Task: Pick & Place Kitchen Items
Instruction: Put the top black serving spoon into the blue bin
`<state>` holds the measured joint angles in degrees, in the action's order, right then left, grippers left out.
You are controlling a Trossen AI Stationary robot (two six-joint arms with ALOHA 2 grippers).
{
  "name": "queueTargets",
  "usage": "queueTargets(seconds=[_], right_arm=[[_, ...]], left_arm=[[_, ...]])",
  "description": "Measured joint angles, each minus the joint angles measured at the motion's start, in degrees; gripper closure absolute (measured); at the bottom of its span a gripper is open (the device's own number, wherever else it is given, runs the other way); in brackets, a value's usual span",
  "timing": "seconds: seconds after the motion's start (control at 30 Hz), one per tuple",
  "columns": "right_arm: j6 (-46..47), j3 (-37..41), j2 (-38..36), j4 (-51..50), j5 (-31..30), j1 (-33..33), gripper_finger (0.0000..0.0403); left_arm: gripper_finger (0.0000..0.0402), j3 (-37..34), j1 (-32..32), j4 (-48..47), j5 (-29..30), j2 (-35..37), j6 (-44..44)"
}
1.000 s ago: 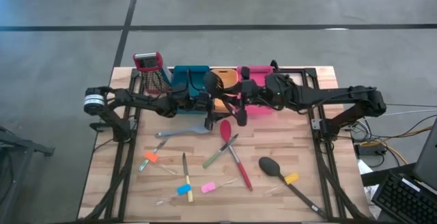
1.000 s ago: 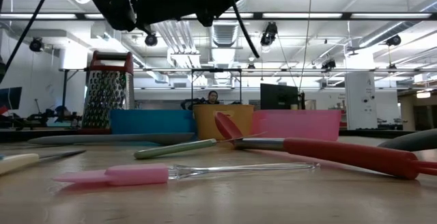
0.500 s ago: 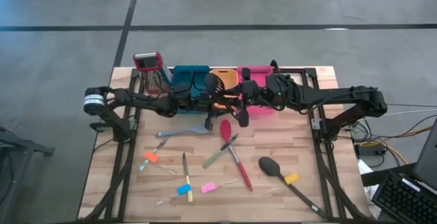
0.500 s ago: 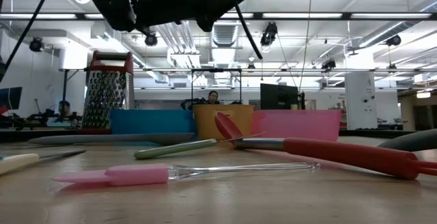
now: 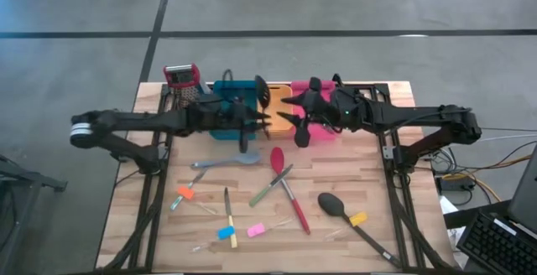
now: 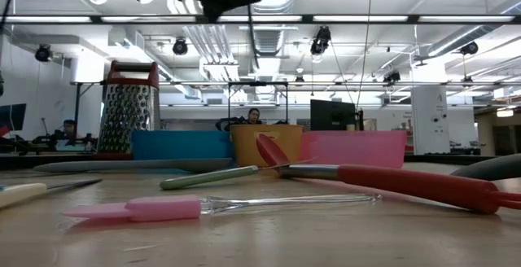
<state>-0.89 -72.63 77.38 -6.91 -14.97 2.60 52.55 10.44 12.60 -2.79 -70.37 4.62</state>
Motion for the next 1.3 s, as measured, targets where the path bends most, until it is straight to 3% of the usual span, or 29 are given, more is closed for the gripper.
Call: queueTargets(seconds=[0.2, 0.37, 0.5, 0.67, 1.3], right_arm=[[4.2, 0.1, -2.6, -10.9, -10.8, -0.1, 0.0203], [9.1, 0.1, -4.4, -20.1, -20.3, 0.0, 0.0203], [12.7, 0.2, -5.0, -25.6, -26.2, 0.0, 0.0215], [13.4, 0.4, -5.4, -27.7, -28.6, 0.0, 0.0231], [13.0, 0.8, -5.4, -29.4, -28.7, -0.1, 0.0273]], left_arm=[[0.0321, 1.9, 1.4, -14.6, 13.5, 6.8, -0.4], [0.0321, 5.4, 6.6, -26.7, 23.2, 6.4, -6.3], [0.0321, 8.4, 13.7, -32.2, 17.9, 3.9, -10.9], [0.0321, 11.5, 20.9, -38.2, 10.2, -2.1, -14.1], [0.0321, 14.8, 25.2, -46.1, 7.9, -16.7, -14.2]])
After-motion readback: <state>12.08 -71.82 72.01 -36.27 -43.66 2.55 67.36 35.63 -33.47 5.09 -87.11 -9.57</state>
